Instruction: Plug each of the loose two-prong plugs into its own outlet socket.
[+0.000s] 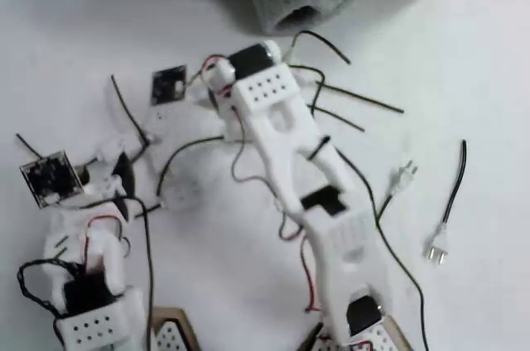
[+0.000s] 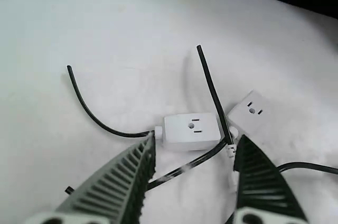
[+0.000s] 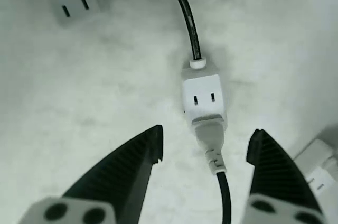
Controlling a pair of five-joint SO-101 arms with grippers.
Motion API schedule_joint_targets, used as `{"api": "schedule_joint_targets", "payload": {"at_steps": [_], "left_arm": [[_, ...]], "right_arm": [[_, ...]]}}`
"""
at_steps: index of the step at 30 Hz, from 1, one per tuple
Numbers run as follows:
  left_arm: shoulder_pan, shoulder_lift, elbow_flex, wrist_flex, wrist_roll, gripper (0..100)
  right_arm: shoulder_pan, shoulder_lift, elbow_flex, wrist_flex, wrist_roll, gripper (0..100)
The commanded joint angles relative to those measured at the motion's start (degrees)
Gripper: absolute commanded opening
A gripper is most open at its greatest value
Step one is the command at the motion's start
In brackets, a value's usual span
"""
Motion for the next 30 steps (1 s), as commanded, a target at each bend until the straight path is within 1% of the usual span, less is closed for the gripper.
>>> {"api": "schedule_joint_targets", "payload": {"at_steps": [1, 7, 10, 13, 15, 19, 22, 25, 28, 30], "left_arm": [[0.6, -2.2, -0.1, -0.7, -0.4, 24], [1.3, -2.2, 0.0, -0.7, -0.5, 24], [2.2, -2.2, 0.0, -0.7, -2.9, 24], [2.3, -2.2, 0.0, -0.7, -3.0, 24], [2.3, -2.2, 0.0, -0.7, -3.0, 24], [2.3, -2.2, 0.0, -0.7, -3.1, 24], [2.3, -2.2, 0.0, -0.7, -3.1, 24], [2.3, -2.2, 0.0, -0.7, -3.1, 24], [2.3, -2.2, 0.0, -0.7, -3.1, 24], [2.3, -2.2, 0.1, -0.7, -3.1, 24]], "right_arm": [[2.2, 8.0, -8.8, 0.7, 2.8, 26.2], [2.0, 19.2, -17.4, 0.7, 4.0, 26.2], [1.9, 24.5, -22.8, 0.3, 4.0, 26.1], [2.4, 29.4, -28.5, 0.2, 3.7, 25.7], [3.6, 31.5, -32.4, 0.4, 3.7, 22.8], [7.2, 32.1, -39.6, 0.2, 3.7, 12.7], [9.6, 32.0, -43.3, -0.7, 3.7, 11.5], [12.7, 32.0, -47.5, -5.6, 1.3, 11.2], [16.4, 32.1, -49.8, -14.6, -3.5, 11.5], [18.8, 32.4, -49.6, -21.0, -5.2, 11.5]]}}
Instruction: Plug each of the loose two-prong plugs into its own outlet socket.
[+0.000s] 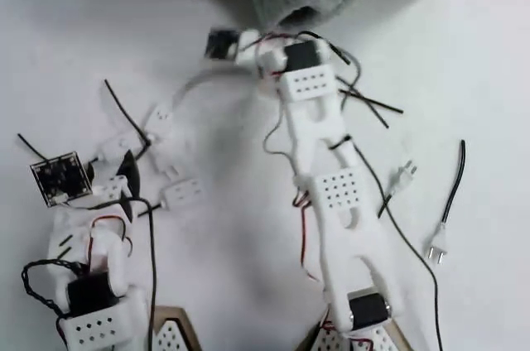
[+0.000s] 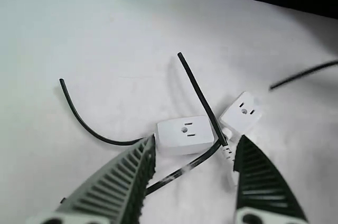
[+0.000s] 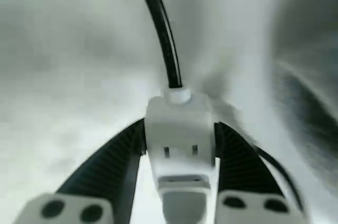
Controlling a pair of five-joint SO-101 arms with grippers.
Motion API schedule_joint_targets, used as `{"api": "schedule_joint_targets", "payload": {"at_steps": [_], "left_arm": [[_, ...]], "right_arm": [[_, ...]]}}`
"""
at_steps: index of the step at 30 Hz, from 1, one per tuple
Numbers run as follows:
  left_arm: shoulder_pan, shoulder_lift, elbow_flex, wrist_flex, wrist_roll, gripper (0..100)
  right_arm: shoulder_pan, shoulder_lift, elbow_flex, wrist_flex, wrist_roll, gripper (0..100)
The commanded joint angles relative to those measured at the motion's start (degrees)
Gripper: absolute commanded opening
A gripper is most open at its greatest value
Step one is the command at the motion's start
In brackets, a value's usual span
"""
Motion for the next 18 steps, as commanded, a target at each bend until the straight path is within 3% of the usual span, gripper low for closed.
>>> {"api": "schedule_joint_targets", "payload": {"at_steps": [1, 9, 18], "left_arm": [[0.7, -0.7, -0.3, -0.7, -0.4, 24], [0.7, -0.7, -0.3, -0.7, -0.5, 24], [0.7, -0.7, -0.3, -0.7, -0.5, 24]], "right_arm": [[5.9, -0.8, -3.0, -13.7, -4.2, 11.5], [10.5, -0.6, 10.7, -29.1, -5.6, 11.7], [10.5, -3.3, 10.6, -21.1, -11.8, 30.0]]}}
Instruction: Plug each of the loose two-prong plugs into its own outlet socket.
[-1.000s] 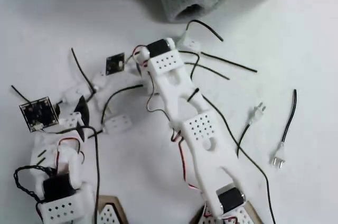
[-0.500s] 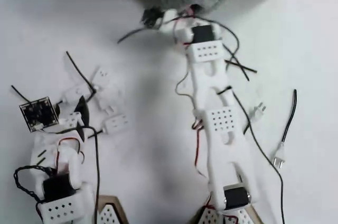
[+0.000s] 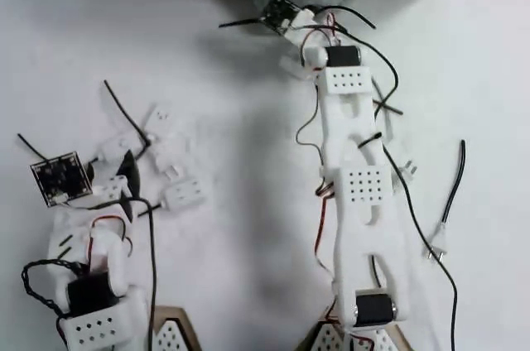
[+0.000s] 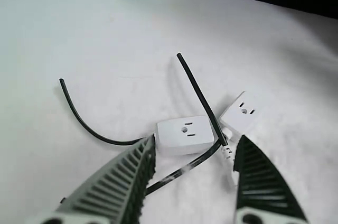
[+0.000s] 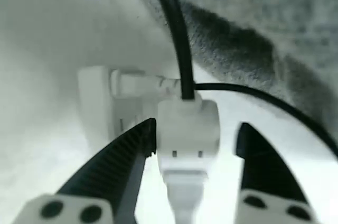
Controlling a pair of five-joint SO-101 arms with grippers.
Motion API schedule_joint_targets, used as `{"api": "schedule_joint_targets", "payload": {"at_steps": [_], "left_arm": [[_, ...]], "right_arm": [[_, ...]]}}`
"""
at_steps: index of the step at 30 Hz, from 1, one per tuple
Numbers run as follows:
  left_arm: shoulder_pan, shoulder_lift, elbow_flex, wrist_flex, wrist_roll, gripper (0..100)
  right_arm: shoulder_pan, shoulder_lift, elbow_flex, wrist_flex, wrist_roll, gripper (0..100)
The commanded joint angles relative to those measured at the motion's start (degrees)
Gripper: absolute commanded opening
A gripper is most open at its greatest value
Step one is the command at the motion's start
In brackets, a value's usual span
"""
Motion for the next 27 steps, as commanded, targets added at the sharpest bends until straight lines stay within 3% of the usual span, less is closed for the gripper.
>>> {"api": "schedule_joint_targets", "payload": {"at_steps": [1, 8, 15, 20, 27], "left_arm": [[0.7, -0.7, -0.3, -0.7, -0.5, 24], [0.7, -0.7, -0.3, -0.7, -0.5, 24], [0.7, -0.7, -0.3, -0.7, -0.5, 24], [0.8, -0.7, -0.3, -0.4, -0.5, 24], [0.9, -0.8, -0.4, 0.4, -0.6, 24]], "right_arm": [[0.7, -5.0, -3.6, 6.6, -1.7, 30.1], [-0.9, -15.3, -18.4, 22.1, -2.7, 30.1], [1.8, -32.4, -16.0, 32.2, -2.6, 30.1], [7.1, -40.0, -15.7, 36.6, -2.9, 30.1], [18.7, -46.1, -15.7, 36.7, -14.4, 30.1]]}}
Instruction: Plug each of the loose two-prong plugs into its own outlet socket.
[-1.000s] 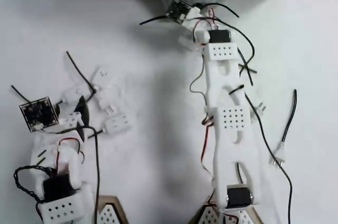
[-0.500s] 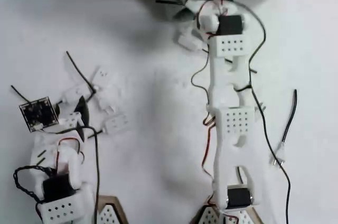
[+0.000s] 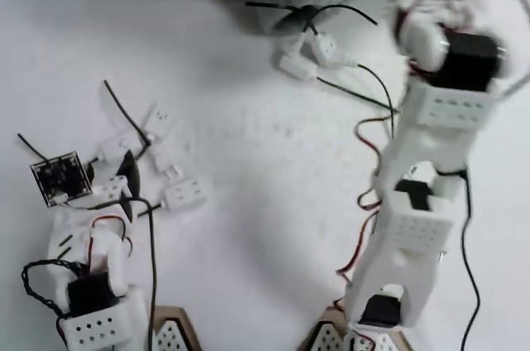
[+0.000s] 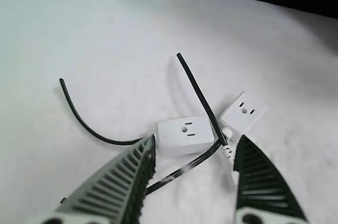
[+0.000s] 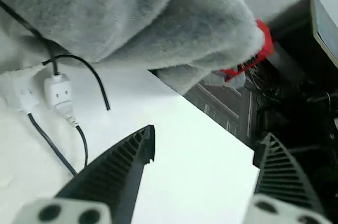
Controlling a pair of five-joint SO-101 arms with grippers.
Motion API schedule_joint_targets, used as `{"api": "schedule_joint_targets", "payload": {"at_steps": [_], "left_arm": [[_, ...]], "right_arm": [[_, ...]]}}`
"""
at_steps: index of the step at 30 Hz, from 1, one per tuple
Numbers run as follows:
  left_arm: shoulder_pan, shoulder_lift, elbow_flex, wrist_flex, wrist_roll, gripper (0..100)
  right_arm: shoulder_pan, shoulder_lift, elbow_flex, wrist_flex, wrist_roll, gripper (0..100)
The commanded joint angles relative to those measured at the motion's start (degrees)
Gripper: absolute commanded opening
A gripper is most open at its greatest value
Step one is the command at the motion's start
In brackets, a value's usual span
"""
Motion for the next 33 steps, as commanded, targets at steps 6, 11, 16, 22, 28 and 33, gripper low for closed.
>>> {"api": "schedule_joint_targets", "payload": {"at_steps": [6, 11, 16, 22, 28, 33], "left_arm": [[4.6, -0.5, -0.4, 0.4, -4.0, 24], [6.1, -0.5, -0.8, 0.4, -4.0, 24], [6.6, -0.4, -4.5, 2.0, -4.1, 24], [11.3, 0.8, -14.1, 9.0, -2.6, 24], [18.7, 19.2, -25.7, 12.5, -2.4, 25], [20.4, 42.1, -40.9, 14.3, -10.9, 25]], "right_arm": [[15.9, -11.3, -0.9, 0.6, -10.6, 30.1], [20.5, -14.0, -0.8, 0.7, -10.6, 30.1], [23.3, -18.2, 9.1, 0.7, -10.6, 30.1], [23.7, -29.3, 33.8, 0.5, -10.4, 30.1], [22.5, -38.4, 51.3, 0.2, -10.1, 30.1], [22.4, -40.8, 58.0, 0.2, -4.9, 30.1]]}}
